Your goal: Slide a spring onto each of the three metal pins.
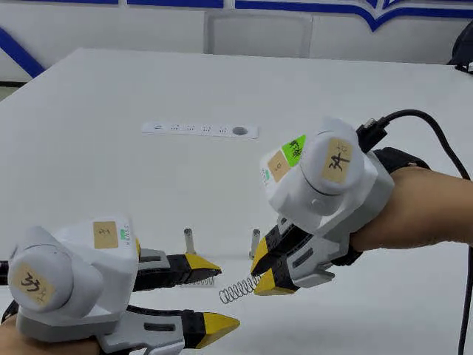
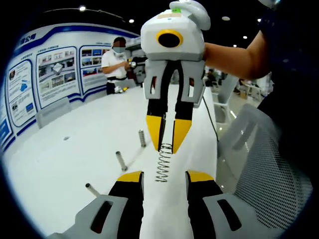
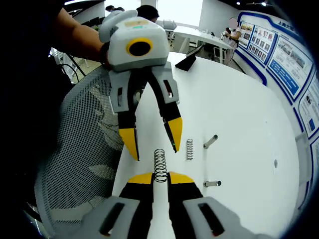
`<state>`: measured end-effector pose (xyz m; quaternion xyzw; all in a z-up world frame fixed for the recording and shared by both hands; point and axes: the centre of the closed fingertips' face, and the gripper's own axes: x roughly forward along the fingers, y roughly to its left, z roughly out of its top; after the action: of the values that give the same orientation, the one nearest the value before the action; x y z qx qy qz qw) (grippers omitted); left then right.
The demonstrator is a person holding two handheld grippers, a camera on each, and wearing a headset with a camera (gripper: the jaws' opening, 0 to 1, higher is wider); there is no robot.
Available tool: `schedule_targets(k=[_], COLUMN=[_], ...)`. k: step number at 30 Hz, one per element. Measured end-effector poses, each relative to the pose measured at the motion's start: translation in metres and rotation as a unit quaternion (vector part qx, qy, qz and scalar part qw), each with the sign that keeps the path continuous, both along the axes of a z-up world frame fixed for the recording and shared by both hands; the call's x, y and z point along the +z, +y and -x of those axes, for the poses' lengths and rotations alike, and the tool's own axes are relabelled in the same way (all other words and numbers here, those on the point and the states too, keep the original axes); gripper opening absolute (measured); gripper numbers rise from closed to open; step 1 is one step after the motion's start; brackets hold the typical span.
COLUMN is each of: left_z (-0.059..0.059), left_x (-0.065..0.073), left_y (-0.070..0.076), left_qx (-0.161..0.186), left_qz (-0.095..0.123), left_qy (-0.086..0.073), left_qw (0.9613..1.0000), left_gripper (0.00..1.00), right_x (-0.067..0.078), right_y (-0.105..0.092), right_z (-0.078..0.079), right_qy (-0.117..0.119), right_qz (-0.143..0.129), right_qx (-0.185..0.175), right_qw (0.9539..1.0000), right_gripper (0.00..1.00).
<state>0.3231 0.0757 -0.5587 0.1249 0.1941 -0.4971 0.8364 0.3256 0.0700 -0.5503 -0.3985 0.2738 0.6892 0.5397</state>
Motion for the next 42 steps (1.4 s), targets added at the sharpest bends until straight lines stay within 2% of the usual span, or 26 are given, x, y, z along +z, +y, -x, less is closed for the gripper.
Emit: schedule_targets(k=[8, 15, 23, 25, 27, 28, 34, 42], left_z=[0.003, 0.003, 0.000, 0.000, 0.000, -0.001, -0.004, -0.006], left_x=[-0.002, -0.002, 0.004, 0.006, 0.007, 0.007, 0.011, 0.013], left_y=[-0.001, -0.002, -0.004, -0.004, -0.005, -0.005, -0.001, 0.000], left_qx=[-0.013, -0.010, -0.004, -0.002, -0.002, -0.001, 0.010, 0.015], left_qz=[-0.014, -0.015, -0.002, -0.002, 0.000, -0.002, 0.021, 0.026], left_qy=[-0.010, -0.009, -0.012, -0.019, -0.020, -0.026, -0.020, -0.021], left_qw=[0.9998, 0.9998, 0.9999, 0.9998, 0.9998, 0.9997, 0.9995, 0.9993], left_gripper=[0.13, 0.12, 0.11, 0.11, 0.11, 0.11, 0.10, 0.10], right_x=[0.006, 0.020, 0.032, 0.034, 0.035, 0.036, 0.035, 0.034], right_y=[0.008, 0.015, 0.026, 0.029, 0.031, 0.033, 0.032, 0.033], right_z=[0.009, 0.011, 0.011, 0.013, 0.013, 0.014, 0.011, 0.009], right_qy=[0.002, 0.009, 0.014, 0.016, 0.016, 0.015, 0.015, 0.015], right_qz=[-0.009, -0.040, -0.083, -0.092, -0.097, -0.101, -0.109, -0.117], right_qx=[0.008, 0.001, -0.012, -0.013, -0.013, -0.012, -0.020, -0.029], right_qw=[0.9999, 0.9992, 0.9964, 0.9955, 0.9951, 0.9947, 0.9937, 0.9926], right_gripper=[0.11, 0.11, 0.11, 0.11, 0.11, 0.11, 0.12, 0.12])
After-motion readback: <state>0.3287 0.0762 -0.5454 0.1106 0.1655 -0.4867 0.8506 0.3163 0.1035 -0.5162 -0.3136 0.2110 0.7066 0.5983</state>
